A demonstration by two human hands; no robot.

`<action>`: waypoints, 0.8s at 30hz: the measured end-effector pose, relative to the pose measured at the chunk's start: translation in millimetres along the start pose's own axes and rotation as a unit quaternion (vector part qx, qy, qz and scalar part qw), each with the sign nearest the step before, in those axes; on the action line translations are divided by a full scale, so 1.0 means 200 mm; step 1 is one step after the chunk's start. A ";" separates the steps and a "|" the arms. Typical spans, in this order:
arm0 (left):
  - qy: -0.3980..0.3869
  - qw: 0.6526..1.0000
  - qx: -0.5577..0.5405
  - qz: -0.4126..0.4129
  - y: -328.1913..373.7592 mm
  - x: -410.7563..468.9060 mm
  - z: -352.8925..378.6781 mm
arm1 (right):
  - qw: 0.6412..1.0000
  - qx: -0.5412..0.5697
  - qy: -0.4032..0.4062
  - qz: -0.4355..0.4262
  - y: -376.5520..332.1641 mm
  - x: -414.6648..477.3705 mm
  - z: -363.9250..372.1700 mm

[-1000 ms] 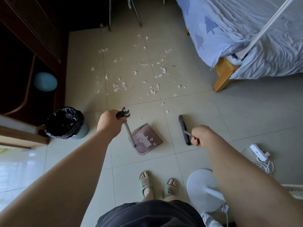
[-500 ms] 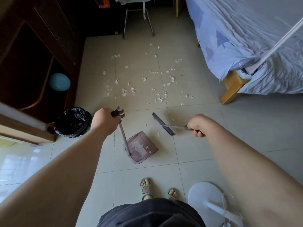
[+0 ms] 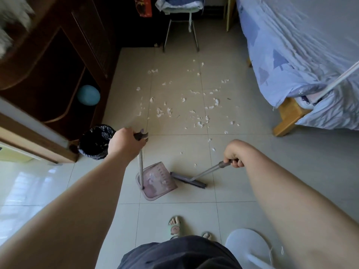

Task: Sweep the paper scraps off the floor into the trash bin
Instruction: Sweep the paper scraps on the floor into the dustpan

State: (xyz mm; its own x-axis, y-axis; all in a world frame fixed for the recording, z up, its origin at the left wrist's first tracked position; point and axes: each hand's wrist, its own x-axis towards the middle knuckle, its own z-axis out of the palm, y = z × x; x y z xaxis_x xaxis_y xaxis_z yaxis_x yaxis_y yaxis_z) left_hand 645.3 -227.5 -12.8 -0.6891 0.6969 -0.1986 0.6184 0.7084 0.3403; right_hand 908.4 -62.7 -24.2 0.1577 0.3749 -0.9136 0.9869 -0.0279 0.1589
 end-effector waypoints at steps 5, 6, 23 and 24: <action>0.007 1.000 -0.003 -0.011 -0.06 0.00 0.02 | 0.985 0.068 0.150 -0.048 -0.01 0.08 0.00; 0.011 1.000 -0.005 -0.014 -0.08 0.01 0.03 | 0.976 0.096 0.184 -0.061 -0.01 0.12 0.02; 0.043 0.998 0.027 -0.046 0.06 0.21 -0.04 | 0.983 0.182 -0.015 -0.038 -0.10 0.17 -0.33; 0.044 0.997 0.023 -0.052 0.07 0.22 -0.04 | 0.982 0.181 -0.025 -0.041 -0.12 0.19 -0.33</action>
State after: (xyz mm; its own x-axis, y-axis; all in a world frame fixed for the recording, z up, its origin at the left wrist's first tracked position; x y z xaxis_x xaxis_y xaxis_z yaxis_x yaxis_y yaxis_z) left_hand 621.7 -188.0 -10.1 -0.7796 0.6087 -0.1477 0.5576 0.7819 0.2788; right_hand 889.0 13.6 -37.1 0.0707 0.3442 -0.9362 0.9422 -0.3312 -0.0506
